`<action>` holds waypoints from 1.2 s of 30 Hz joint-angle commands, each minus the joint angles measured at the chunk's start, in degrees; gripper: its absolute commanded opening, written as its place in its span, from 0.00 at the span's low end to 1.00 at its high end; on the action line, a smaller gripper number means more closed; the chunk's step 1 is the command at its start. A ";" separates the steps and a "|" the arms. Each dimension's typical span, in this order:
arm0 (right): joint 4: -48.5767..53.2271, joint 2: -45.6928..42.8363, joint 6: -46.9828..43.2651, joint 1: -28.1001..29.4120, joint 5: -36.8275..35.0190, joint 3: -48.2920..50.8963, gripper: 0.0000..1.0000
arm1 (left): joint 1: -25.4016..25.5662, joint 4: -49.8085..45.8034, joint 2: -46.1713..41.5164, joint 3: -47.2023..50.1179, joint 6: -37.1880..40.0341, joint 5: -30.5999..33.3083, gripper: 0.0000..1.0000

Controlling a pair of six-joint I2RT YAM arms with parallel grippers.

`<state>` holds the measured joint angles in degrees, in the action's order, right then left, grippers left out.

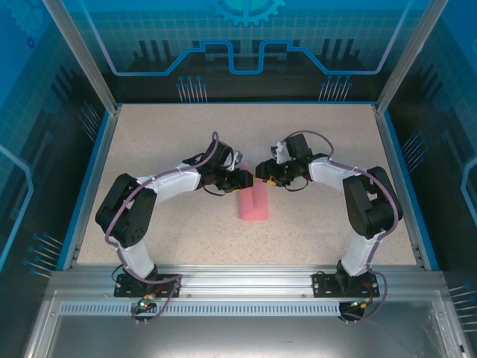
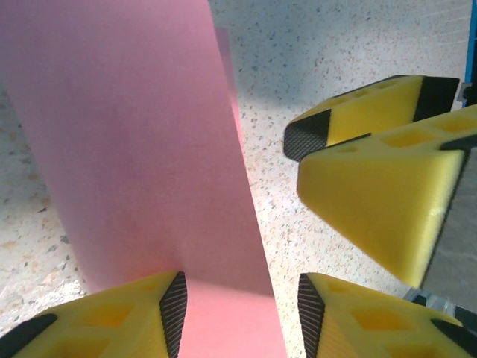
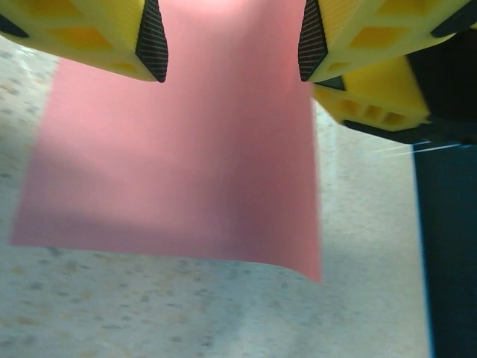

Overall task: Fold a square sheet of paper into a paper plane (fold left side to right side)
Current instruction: First fold in half a square sheet of paper at the center of the table.

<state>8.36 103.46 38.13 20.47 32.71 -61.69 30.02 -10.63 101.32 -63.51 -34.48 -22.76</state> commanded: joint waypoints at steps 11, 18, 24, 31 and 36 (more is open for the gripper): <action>-4.45 4.77 4.67 1.42 6.86 -2.57 0.44 | 1.13 -1.05 1.23 -2.65 0.64 -0.90 0.29; -0.94 3.27 2.00 0.85 4.46 -2.04 0.11 | 1.16 -3.86 -0.44 -2.65 1.93 1.60 0.39; 4.77 3.23 -2.19 -0.09 1.11 -3.08 0.10 | 1.17 -9.95 -3.79 -1.81 3.47 9.85 0.56; 7.80 4.60 -4.62 -0.27 -1.92 -4.64 0.11 | 1.15 -12.69 0.93 -2.98 1.51 11.48 0.60; 8.15 5.27 -5.25 -0.35 -2.92 -5.09 0.14 | 1.52 -11.71 4.08 -4.82 0.20 10.46 0.62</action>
<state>14.15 107.39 34.44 20.82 31.18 -65.30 30.87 -20.84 103.57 -65.91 -33.17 -12.64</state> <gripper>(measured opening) 0.134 0.621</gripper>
